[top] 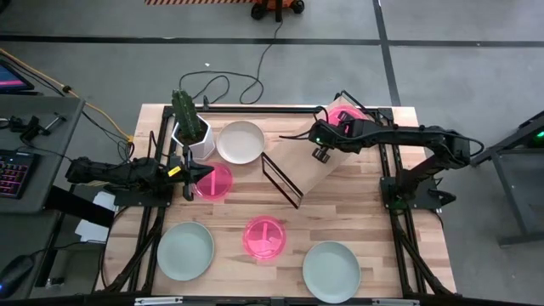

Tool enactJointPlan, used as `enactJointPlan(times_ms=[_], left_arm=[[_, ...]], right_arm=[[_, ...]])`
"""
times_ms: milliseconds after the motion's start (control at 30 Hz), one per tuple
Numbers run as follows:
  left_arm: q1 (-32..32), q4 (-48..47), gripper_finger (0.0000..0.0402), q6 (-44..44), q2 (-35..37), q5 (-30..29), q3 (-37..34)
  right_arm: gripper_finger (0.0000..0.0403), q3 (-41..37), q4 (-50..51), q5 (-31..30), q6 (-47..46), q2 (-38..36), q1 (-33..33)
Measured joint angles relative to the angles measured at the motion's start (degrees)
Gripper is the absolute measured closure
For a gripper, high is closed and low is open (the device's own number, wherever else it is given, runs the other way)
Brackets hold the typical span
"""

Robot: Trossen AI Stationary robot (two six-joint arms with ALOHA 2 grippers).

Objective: Place and stack plates onto a shelf
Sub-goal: Put the right pink plate on the shelf, then put the left blue plate on the shelf

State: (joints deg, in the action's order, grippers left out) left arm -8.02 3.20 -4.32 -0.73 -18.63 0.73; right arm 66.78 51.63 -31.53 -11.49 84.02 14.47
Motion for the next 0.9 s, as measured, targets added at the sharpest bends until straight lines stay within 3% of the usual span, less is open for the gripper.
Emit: enactJointPlan(times_ms=[200, 400, 600, 900], left_arm=[[0.00, 0.00, 0.0401, 0.01, 0.00, -0.01, 0.00], [-0.01, 0.01, 0.0401, 0.01, 0.00, -0.01, 0.00], [0.01, -0.01, 0.0401, 0.01, 0.00, 0.02, -0.02], [-0.01, 0.02, 0.0401, -0.02, 0.00, -0.02, 0.00]], right_arm=[[0.0403, -0.11, -3.12, 0.84, -0.10, -1.29, -0.48], [0.0403, -2.20, -15.52, 3.89, 2.44, -8.12, -5.56], [0.0403, -15.47, -33.10, 7.08, 5.09, -18.83, -10.72], [0.0403, -31.13, -46.86, 6.71, 8.25, -38.57, -11.46]])
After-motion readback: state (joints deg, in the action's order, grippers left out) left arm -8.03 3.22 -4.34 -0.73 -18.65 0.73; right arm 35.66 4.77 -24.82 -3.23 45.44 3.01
